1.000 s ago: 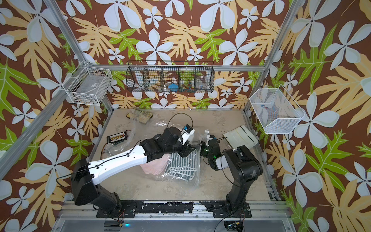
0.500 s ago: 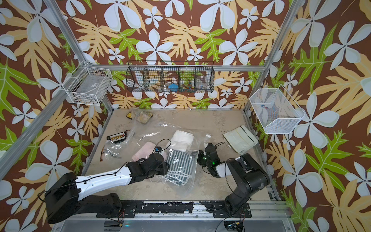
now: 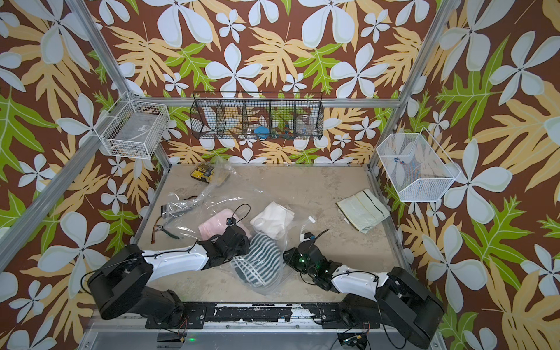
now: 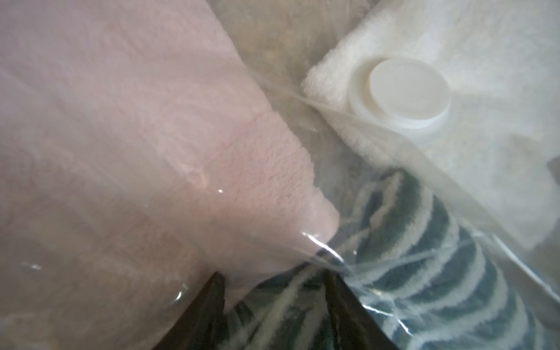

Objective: Place the folded towel into the vacuum bag
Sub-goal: Adjust the vacuum bag at the center of the board.

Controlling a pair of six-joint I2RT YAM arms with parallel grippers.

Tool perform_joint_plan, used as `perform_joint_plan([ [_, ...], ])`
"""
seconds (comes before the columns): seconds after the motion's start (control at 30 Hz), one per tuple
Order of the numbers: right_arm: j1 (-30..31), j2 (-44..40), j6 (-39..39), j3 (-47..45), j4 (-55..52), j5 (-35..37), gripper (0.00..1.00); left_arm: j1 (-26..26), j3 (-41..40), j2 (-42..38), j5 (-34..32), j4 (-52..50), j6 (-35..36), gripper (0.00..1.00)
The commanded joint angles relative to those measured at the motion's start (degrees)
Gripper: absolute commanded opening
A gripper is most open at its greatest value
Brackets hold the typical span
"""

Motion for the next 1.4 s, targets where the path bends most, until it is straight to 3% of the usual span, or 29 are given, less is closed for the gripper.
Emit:
perform_joint_plan([
  [0.0,0.9,-1.2,-0.4,0.1,-3.7,0.4,0.26,0.9,3.2,5.4,0.1,3.1,4.0,0.55],
  [0.13,0.9,-6.3,-2.6,0.7,-10.3,-0.1,0.32,3.0,8.4,9.7,-1.2,2.4,8.2,0.55],
  [0.3,0.0,-21.2,-7.6,3.9,-28.5,9.5,0.50,5.5,12.4,6.8,-2.2,-2.0,13.1,0.55],
  [0.4,-4.9,-27.6,-11.0,7.9,-37.3,10.8,0.53,5.5,14.6,2.4,-1.7,-6.5,14.1,0.55],
  [0.5,-12.2,-28.2,-18.1,14.6,-45.2,10.2,0.53,5.3,15.3,-3.0,2.0,-9.5,13.3,0.55],
  [0.7,-15.7,-16.3,-33.8,31.9,-50.2,14.7,0.57,-0.9,17.8,-4.8,10.0,-11.1,9.6,0.55],
  [0.87,-15.9,0.6,-39.4,38.8,-43.6,9.1,0.58,-6.1,16.0,-1.4,15.9,-3.0,4.5,0.54],
  [1.0,-16.0,11.4,-39.2,40.9,-39.3,7.5,0.54,-6.5,9.4,-1.1,18.0,1.7,0.7,0.54],
  [1.17,-15.8,21.0,-36.8,37.6,-32.5,3.8,0.51,-6.1,0.2,-1.3,13.2,2.4,-1.4,0.53],
  [1.37,-10.3,27.0,-28.9,32.8,-24.3,-2.9,0.47,2.3,-4.0,-3.3,9.1,-0.4,0.1,0.53],
])
